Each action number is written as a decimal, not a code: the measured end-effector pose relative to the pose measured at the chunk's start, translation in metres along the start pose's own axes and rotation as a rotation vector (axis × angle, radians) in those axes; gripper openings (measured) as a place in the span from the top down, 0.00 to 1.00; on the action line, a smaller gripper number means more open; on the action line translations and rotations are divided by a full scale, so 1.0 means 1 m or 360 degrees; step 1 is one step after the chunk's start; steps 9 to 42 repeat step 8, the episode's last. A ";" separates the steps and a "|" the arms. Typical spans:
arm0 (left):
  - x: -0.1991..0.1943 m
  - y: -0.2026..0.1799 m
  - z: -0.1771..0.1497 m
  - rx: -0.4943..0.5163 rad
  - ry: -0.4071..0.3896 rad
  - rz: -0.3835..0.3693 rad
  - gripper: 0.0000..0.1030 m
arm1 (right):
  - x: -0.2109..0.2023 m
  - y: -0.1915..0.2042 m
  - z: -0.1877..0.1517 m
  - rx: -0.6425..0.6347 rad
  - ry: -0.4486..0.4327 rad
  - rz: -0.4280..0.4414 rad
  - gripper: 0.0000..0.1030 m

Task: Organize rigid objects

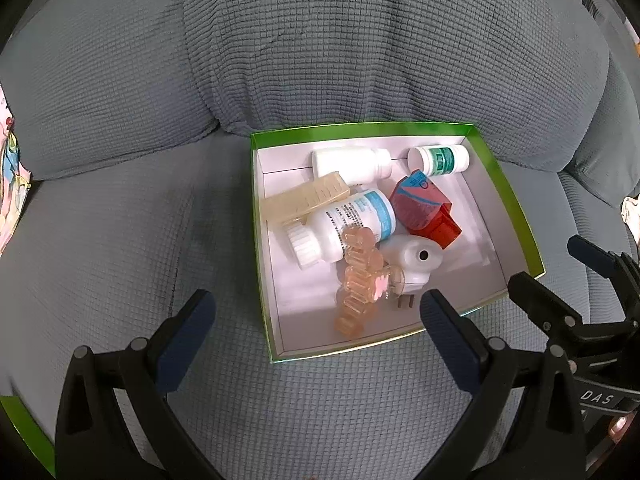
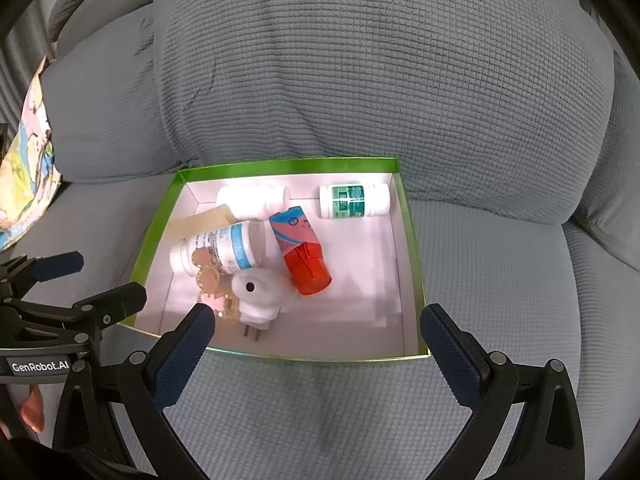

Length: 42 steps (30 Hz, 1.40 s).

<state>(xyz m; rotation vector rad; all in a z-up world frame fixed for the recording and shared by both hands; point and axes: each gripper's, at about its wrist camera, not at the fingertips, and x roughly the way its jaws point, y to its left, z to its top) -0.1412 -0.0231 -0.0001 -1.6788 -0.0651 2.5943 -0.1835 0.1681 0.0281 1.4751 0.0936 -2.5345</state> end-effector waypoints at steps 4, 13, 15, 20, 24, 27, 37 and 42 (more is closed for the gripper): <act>0.001 0.001 0.001 -0.0007 -0.0006 0.0002 0.01 | 0.002 -0.001 0.000 0.0000 0.0004 -0.0003 0.00; 0.003 0.002 0.001 -0.0018 0.0005 -0.0002 0.01 | 0.003 -0.001 0.000 -0.0001 0.0004 -0.0003 0.00; 0.003 0.002 0.001 -0.0018 0.0005 -0.0002 0.01 | 0.003 -0.001 0.000 -0.0001 0.0004 -0.0003 0.00; 0.003 0.002 0.001 -0.0018 0.0005 -0.0002 0.01 | 0.003 -0.001 0.000 -0.0001 0.0004 -0.0003 0.00; 0.003 0.002 0.001 -0.0018 0.0005 -0.0002 0.01 | 0.003 -0.001 0.000 -0.0001 0.0004 -0.0003 0.00; 0.003 0.002 0.001 -0.0018 0.0005 -0.0002 0.01 | 0.003 -0.001 0.000 -0.0001 0.0004 -0.0003 0.00; 0.003 0.002 0.001 -0.0018 0.0005 -0.0002 0.01 | 0.003 -0.001 0.000 -0.0001 0.0004 -0.0003 0.00; 0.003 0.002 0.001 -0.0018 0.0005 -0.0002 0.01 | 0.003 -0.001 0.000 -0.0001 0.0004 -0.0003 0.00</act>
